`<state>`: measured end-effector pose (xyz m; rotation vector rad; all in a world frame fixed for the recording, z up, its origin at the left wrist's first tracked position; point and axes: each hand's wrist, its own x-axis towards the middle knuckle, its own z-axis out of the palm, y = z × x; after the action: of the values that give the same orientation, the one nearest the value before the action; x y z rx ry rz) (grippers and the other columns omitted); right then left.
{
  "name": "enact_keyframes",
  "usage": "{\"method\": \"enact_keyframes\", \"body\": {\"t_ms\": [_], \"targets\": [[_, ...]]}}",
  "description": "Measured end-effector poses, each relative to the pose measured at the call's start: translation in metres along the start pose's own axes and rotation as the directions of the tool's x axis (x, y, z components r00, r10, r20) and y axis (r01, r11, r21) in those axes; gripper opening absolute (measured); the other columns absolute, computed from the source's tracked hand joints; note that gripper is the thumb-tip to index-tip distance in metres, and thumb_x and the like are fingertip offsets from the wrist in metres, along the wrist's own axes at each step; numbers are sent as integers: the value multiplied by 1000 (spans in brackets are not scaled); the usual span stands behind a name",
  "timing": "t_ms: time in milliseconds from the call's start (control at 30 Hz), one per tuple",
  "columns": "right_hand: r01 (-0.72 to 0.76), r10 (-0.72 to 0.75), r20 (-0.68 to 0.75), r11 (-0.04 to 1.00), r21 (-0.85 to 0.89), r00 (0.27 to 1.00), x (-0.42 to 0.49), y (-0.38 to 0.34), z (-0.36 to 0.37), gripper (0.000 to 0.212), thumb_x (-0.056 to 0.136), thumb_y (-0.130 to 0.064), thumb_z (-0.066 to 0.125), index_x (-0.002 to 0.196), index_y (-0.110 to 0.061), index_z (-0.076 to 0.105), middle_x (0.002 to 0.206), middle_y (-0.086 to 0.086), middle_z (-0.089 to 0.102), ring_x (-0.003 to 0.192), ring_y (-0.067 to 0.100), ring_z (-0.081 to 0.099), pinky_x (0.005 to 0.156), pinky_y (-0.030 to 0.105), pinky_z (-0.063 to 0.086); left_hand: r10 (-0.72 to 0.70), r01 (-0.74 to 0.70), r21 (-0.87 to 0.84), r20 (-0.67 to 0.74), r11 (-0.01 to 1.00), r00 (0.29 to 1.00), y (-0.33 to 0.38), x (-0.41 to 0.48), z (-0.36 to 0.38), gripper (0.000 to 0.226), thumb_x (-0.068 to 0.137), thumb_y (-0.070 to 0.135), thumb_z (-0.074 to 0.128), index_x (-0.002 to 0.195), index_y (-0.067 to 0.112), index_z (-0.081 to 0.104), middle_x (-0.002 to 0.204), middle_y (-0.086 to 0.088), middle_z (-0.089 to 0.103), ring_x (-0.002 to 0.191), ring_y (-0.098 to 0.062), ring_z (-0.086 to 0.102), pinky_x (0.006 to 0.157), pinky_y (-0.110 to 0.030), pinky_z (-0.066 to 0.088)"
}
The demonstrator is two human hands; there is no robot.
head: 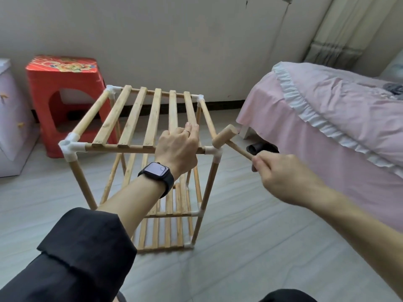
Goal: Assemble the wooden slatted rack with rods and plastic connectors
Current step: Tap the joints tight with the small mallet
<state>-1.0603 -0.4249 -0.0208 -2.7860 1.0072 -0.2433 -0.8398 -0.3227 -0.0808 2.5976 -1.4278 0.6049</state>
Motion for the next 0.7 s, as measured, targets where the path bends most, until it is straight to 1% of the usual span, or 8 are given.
{"method": "enact_keyframes", "body": {"t_ms": [167,300,367,433,467,567,633,700], "targets": [[178,-37,-429,939,293,902,-9,3,2,24,108,-32,37,100,-21,57,68,1,63,59,14,56,58,36,40,-2,2,-1,-30,1000,1000,0,0,1,62,96,17,52,154,7,32,152,-15,47,125,-31,57,88,-46,53],[211,-101,-353,934,289,930,-10,5,32,22,106,-31,39,96,-23,56,47,-7,45,48,9,51,46,23,28,22,-22,-13,-17,1000,1000,0,1,-1,64,96,18,52,154,8,30,153,-15,46,124,-31,57,88,-45,53],[220,-116,-336,932,288,935,-8,3,36,24,106,-32,38,95,-23,56,50,-9,50,47,12,50,45,24,27,42,-41,-17,46,999,998,-3,3,-3,70,94,20,54,157,11,24,157,-14,39,131,-30,51,94,-44,50],[210,-115,-304,930,301,946,-9,0,37,23,106,-31,39,93,-25,56,57,-19,55,50,12,51,45,26,30,78,-48,-196,150,979,986,-10,7,-10,80,89,25,59,158,17,19,160,-11,32,136,-28,43,101,-41,45],[199,-108,-287,930,308,952,-10,-2,36,22,106,-31,40,92,-26,56,58,-21,56,53,12,52,47,26,32,82,28,-417,244,908,966,-15,11,-21,80,89,24,61,158,18,21,157,-11,34,131,-25,45,100,-36,45],[194,-113,-228,906,375,967,-13,-3,31,24,106,-30,42,89,-27,59,55,-13,55,53,12,51,50,24,36,111,245,-882,312,402,944,-29,19,-58,56,97,15,54,150,15,38,128,-3,53,102,-4,51,77,-9,40],[195,-135,-160,870,453,978,-15,-7,26,27,106,-31,43,87,-29,62,54,-3,52,47,10,45,48,23,35,42,163,-923,189,349,981,-36,24,-79,40,101,29,47,138,15,55,126,2,59,104,2,53,78,-10,38],[208,-180,-104,843,497,978,-17,-15,19,29,106,-33,43,86,-31,64,57,1,51,49,8,42,49,25,35,84,115,-931,153,347,985,-33,24,-93,47,98,50,42,124,19,66,122,1,67,108,-7,61,88,-23,45]]}}
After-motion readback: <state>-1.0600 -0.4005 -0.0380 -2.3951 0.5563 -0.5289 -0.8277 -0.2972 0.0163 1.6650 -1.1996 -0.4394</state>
